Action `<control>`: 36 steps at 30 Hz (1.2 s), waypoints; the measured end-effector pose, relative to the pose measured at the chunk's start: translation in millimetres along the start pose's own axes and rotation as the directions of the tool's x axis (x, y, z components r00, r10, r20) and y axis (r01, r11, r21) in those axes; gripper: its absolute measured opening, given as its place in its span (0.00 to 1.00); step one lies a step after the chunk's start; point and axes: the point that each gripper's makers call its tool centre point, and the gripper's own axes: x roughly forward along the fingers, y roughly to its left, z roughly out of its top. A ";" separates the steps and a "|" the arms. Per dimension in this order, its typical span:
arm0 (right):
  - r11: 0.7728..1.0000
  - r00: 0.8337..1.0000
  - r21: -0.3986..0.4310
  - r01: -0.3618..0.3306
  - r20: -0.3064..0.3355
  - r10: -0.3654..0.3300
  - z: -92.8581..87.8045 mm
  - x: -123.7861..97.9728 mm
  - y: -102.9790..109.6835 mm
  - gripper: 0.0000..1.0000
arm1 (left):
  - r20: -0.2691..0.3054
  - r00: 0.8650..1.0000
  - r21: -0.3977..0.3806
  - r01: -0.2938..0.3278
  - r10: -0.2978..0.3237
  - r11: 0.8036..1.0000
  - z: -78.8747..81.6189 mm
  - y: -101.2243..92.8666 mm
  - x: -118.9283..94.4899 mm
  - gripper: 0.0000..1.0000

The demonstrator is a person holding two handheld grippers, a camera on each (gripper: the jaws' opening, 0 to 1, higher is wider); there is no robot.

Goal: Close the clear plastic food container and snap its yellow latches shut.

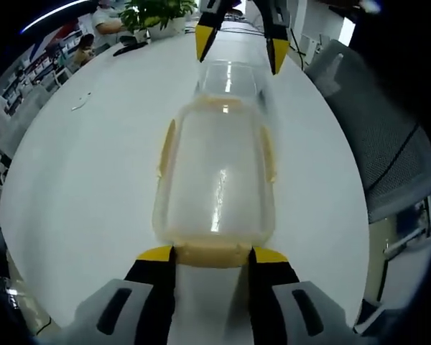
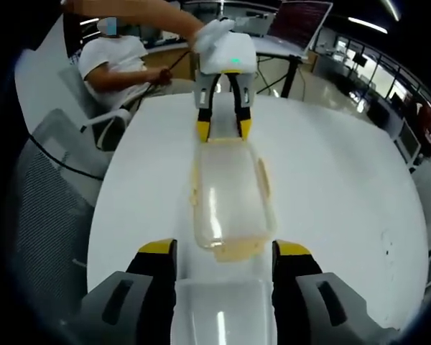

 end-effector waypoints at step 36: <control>0.990 0.988 -0.120 -0.080 -0.139 0.063 -14.1 50.2 3.0 0.47 | -0.054 0.999 0.001 0.005 -0.005 1.000 -17.6 -22.1 -8.3 0.32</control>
